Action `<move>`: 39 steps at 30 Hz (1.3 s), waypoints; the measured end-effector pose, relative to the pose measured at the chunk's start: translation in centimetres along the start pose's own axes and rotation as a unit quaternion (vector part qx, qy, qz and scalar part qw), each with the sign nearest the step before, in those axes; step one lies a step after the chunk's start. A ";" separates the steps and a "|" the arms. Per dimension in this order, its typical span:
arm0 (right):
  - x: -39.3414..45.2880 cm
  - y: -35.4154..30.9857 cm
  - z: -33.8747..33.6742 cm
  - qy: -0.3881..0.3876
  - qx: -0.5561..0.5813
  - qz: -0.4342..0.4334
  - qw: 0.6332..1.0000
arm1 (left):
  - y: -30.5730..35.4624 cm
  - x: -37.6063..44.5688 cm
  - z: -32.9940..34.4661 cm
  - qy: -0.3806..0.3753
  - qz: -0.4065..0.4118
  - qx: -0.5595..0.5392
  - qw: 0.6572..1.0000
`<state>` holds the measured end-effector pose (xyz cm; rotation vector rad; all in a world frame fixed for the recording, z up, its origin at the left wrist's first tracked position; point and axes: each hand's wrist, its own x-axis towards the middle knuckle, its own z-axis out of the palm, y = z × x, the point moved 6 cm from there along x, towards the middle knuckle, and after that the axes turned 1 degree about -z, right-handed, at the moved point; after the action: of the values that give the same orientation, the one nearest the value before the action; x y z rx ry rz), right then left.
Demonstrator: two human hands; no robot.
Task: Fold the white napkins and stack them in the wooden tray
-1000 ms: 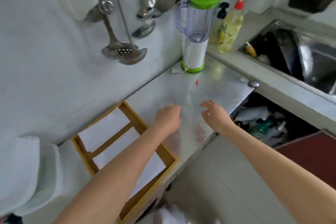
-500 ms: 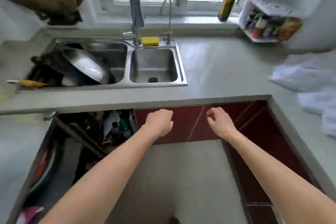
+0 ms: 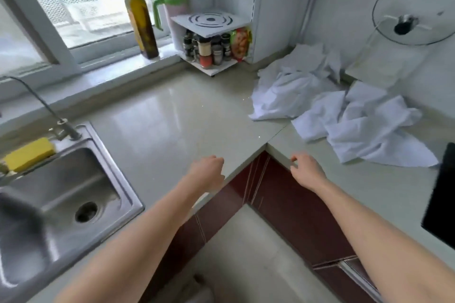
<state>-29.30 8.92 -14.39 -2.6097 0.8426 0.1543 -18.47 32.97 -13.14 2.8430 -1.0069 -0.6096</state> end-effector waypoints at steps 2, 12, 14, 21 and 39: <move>2.4 0.5 -1.3 0.010 0.012 0.026 1.000 | -0.3 3.9 -1.5 -0.017 0.023 0.008 1.000; 15.1 2.6 -7.5 0.084 0.024 0.009 0.996 | 5.8 20.7 -8.1 0.013 0.090 -0.018 0.996; 18.6 3.2 -9.1 0.093 0.014 -0.009 0.995 | 7.9 24.1 -9.1 0.026 0.088 -0.033 0.995; 30.3 1.9 -12.1 0.060 -0.107 -0.162 0.979 | 12.7 32.0 -10.3 0.043 0.043 -0.079 0.995; 36.3 -5.8 -23.7 0.112 0.307 -0.233 0.916 | 10.5 35.1 -24.1 0.252 0.060 -0.590 0.764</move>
<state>3.20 -15.82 1.26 -2.1548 0.2408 -0.4745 9.45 1.42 -1.09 1.6200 -0.4065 -0.2471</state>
